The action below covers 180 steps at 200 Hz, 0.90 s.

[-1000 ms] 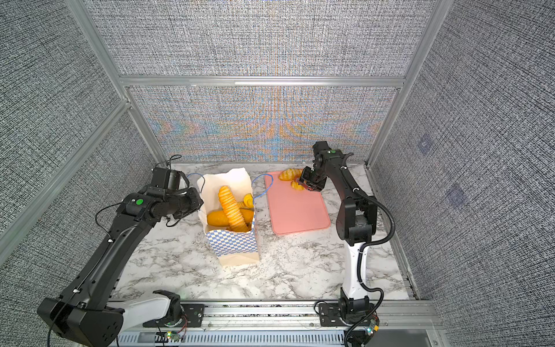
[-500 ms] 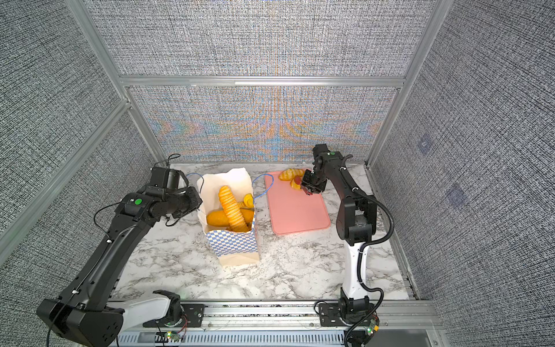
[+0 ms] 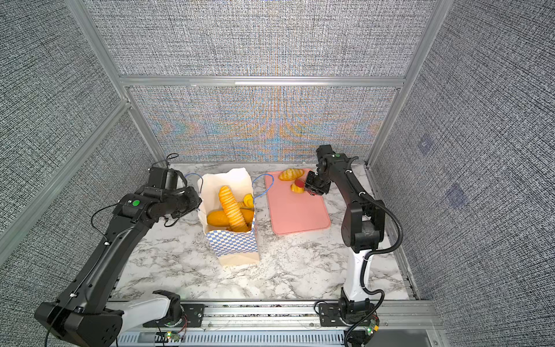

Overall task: Place the fake bread into the paper bag
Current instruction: 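Squeeze the tongs shut on the striped roll and lift it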

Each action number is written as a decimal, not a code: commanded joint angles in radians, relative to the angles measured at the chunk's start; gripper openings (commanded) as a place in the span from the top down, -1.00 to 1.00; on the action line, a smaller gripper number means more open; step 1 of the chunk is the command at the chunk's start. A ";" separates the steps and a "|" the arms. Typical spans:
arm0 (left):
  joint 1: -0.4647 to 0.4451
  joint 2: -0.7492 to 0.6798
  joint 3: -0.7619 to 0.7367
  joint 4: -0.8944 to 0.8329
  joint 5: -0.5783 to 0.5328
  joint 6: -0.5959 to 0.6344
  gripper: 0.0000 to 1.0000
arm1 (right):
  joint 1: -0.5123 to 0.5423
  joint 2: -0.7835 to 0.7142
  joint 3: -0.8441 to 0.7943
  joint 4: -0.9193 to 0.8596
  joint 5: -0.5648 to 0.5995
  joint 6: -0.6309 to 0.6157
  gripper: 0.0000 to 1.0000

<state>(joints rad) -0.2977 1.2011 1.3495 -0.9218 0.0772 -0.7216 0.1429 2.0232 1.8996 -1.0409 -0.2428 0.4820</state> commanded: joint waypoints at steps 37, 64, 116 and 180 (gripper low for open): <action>0.000 -0.026 -0.020 -0.008 -0.013 0.005 0.68 | -0.002 -0.084 -0.040 0.008 -0.001 -0.022 0.25; 0.000 -0.036 -0.029 -0.001 -0.010 0.001 0.72 | -0.003 -0.134 -0.054 0.001 0.000 -0.029 0.25; 0.000 -0.035 -0.035 0.006 0.002 0.001 0.82 | -0.003 -0.224 -0.045 -0.031 0.008 -0.049 0.26; 0.000 -0.018 -0.027 0.011 0.007 0.002 0.87 | 0.003 -0.310 0.048 -0.071 -0.036 -0.076 0.26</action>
<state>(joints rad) -0.2981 1.1782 1.3151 -0.9150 0.0814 -0.7231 0.1390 1.7420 1.9186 -1.1053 -0.2424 0.4309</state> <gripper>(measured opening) 0.067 0.370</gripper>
